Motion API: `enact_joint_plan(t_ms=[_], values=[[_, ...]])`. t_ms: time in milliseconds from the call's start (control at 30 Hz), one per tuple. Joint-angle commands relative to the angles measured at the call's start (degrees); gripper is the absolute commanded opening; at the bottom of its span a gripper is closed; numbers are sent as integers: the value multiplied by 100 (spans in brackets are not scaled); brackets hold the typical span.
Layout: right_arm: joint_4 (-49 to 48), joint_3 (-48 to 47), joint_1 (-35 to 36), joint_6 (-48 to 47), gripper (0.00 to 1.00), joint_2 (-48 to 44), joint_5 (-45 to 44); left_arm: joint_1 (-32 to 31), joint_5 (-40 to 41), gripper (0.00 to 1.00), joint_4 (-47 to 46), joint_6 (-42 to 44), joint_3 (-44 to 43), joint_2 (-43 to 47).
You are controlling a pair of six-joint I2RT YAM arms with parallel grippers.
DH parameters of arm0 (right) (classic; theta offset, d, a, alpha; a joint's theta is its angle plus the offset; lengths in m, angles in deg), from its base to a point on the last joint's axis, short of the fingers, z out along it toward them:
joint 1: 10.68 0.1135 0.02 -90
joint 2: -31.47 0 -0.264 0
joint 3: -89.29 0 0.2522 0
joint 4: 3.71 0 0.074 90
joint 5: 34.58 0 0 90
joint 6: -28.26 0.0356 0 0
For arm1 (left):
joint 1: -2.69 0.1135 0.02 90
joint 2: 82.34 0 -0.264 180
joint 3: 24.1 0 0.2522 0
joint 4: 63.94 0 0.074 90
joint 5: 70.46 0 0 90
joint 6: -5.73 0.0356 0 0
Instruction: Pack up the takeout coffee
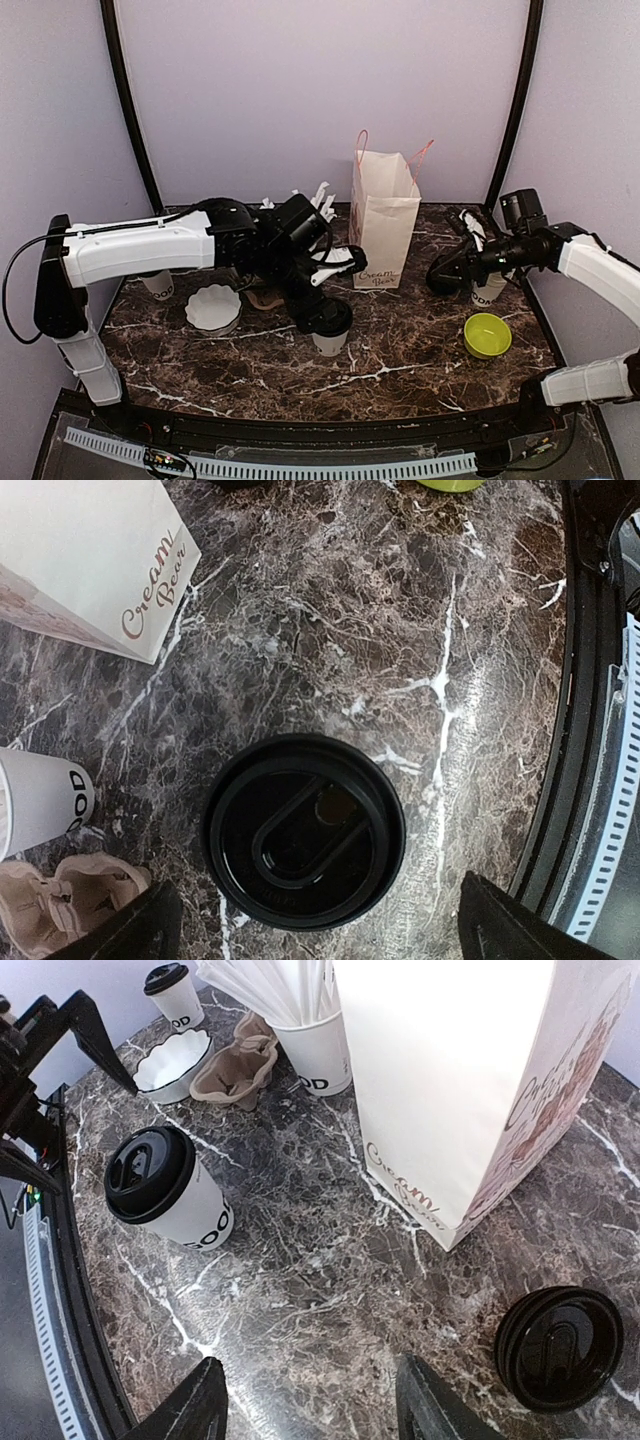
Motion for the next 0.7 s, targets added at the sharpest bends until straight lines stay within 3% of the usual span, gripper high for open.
enact_joint_plan(t_ms=[0, 667], values=[[-445, 129, -29, -150, 58, -140, 127, -22, -149, 99, 139, 68, -95, 47], [-395, 159, -29, -243, 59, 64, 186, -14, 105, 96, 260, -74, -547, -723]])
